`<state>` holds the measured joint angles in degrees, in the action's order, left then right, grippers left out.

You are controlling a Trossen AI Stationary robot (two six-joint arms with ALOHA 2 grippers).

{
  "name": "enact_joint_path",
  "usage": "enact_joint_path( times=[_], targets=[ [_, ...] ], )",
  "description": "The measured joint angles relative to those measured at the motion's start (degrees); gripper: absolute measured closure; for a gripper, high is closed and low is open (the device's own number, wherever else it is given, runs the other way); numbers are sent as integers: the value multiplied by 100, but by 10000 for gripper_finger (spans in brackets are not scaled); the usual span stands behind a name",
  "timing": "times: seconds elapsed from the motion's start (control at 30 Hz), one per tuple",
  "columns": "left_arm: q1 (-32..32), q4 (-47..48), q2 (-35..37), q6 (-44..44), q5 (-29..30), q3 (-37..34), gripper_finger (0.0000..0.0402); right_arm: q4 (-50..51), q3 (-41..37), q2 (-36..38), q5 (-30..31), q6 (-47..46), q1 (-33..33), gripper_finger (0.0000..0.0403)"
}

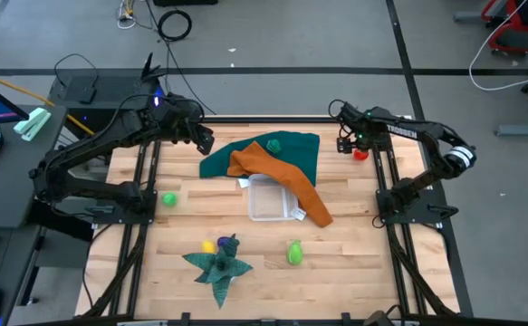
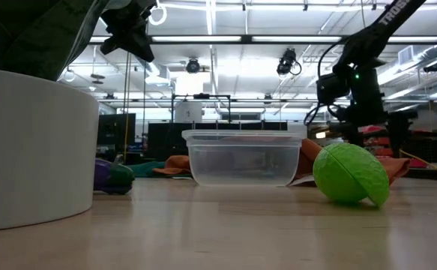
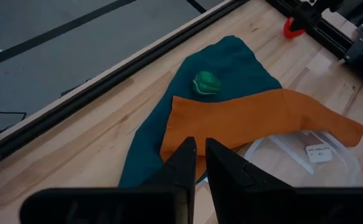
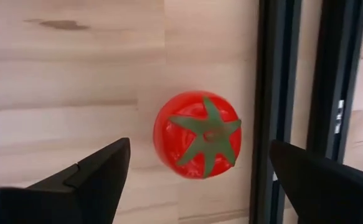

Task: Pick and placing Produce into tupperware
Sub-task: Put the tomato into the transparent bin

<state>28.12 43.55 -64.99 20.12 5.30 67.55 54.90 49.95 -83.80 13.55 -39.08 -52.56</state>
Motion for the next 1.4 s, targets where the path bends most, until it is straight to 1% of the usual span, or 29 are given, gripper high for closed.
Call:
enact_joint_path(
  times=[0.07,0.23,0.4,0.73,1.0,1.4],
  targets=[
    [0,2,0,-46,0,-2,362,-25,0,-22,131,-136,-2,55],
    [0,1,0,-48,0,-2,360,-154,0,-78,123,-289,-4,55],
    [0,2,0,-46,0,-2,359,-148,0,-398,6,-311,8,55],
    [0,184,0,-42,-2,-2,367,-297,0,-895,9,-355,59,59],
    [-1,243,0,-42,-1,-2,358,-400,4,-978,10,-417,56,80],
    [-2,234,0,-42,0,-2,367,-461,4,-980,6,-423,48,130]
  ],
)
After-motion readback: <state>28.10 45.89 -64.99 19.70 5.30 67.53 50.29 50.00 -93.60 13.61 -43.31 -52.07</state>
